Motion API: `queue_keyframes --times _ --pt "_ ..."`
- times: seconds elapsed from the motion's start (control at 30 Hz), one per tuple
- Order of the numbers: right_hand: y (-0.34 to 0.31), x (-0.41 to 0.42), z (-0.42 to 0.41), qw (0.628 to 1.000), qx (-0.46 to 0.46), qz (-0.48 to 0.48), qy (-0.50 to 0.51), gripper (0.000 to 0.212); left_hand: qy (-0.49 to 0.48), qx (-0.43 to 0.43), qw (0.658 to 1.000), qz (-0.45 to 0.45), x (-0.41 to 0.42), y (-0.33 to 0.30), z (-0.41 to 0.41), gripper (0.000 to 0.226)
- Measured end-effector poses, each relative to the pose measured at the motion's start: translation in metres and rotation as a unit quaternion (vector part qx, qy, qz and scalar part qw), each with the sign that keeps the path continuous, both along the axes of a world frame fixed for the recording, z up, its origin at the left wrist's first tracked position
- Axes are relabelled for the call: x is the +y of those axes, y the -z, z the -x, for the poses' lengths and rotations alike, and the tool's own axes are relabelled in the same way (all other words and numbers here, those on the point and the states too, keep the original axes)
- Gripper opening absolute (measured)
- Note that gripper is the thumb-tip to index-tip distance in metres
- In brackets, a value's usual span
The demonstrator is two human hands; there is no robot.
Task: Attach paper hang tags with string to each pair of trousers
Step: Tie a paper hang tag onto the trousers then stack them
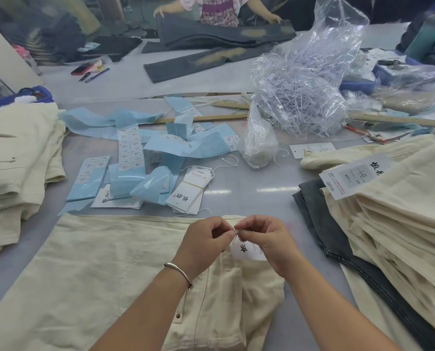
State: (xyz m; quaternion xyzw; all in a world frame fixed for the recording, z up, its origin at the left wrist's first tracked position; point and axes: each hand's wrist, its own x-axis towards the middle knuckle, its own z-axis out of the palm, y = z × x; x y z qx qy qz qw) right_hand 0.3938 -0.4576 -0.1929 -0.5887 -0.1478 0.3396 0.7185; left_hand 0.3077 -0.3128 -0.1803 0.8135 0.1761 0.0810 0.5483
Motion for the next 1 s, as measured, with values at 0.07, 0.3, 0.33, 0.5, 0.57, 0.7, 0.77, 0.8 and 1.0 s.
queue_keyframes --times 0.07,0.3,0.33,0.5,0.57,0.7,0.77,0.8,1.0 --pt "-0.001 0.0 0.001 1.0 -0.023 0.015 0.0 0.016 0.004 0.002 1.0 -0.023 0.0 0.001 0.0 0.013" --pt "-0.009 0.0 0.001 0.985 -0.153 0.084 0.015 0.021 0.023 -0.008 0.994 -0.103 0.001 0.0 0.002 0.012" --pt "-0.01 0.001 0.001 0.979 -0.179 0.098 0.013 0.022 0.024 -0.015 0.993 -0.113 0.001 0.0 0.002 0.011" --pt "-0.014 0.003 0.0 0.982 -0.168 0.086 0.006 0.023 0.03 -0.022 0.998 -0.051 0.006 0.004 0.003 0.012" --pt "-0.014 0.001 0.001 0.986 -0.148 0.076 0.001 0.022 0.024 -0.012 1.0 -0.012 0.011 0.006 0.003 0.012" --pt "-0.014 0.001 0.002 0.991 -0.116 0.06 -0.016 0.02 0.018 -0.006 1.0 0.015 0.018 0.01 0.002 0.015" --pt "-0.013 0.004 0.002 0.99 -0.122 0.071 -0.02 0.019 0.02 -0.003 1.0 0.023 0.019 0.012 0.0 0.015" --pt "-0.013 0.005 0.002 0.989 -0.126 0.08 -0.02 0.018 0.02 0.001 1.0 0.023 0.019 0.013 0.0 0.015" --pt "-0.009 0.015 0.004 0.894 -0.292 0.338 -0.042 0.028 -0.001 0.044 0.994 -0.096 0.022 0.021 0.011 0.021"
